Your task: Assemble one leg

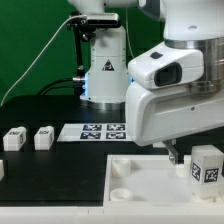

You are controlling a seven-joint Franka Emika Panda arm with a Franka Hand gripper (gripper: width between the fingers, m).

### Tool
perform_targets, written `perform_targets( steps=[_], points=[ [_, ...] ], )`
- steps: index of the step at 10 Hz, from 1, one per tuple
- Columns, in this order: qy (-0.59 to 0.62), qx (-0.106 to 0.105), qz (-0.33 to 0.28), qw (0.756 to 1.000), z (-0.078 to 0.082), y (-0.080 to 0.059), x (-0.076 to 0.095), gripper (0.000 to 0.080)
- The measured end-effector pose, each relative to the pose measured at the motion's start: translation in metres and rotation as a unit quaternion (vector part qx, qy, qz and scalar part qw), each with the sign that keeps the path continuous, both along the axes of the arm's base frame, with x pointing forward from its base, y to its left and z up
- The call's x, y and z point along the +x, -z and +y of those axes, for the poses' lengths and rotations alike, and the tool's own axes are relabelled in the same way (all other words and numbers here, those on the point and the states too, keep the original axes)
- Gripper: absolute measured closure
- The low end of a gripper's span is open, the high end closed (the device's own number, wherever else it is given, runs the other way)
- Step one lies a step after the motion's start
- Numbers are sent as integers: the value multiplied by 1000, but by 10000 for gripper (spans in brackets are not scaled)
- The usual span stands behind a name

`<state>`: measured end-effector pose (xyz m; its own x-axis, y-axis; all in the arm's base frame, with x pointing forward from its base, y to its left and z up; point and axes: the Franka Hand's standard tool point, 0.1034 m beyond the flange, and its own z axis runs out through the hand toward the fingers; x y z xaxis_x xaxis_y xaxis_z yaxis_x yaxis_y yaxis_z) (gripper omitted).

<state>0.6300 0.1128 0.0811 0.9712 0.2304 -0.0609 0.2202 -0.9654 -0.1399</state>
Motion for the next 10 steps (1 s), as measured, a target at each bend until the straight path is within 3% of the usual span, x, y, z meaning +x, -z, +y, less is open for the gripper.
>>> perform_targets(
  steps=[4,6,7,8,10],
  points=[
    [-3,1,0,1000,4,2,-1,150],
    [-3,1,1,1000,4,3,-1,374],
    [-3,1,1,1000,3,3,-1,374],
    [-2,-2,1,1000,-1,3,-1,500],
    [12,-3,3,1000,-2,3,-1,502]
  ],
)
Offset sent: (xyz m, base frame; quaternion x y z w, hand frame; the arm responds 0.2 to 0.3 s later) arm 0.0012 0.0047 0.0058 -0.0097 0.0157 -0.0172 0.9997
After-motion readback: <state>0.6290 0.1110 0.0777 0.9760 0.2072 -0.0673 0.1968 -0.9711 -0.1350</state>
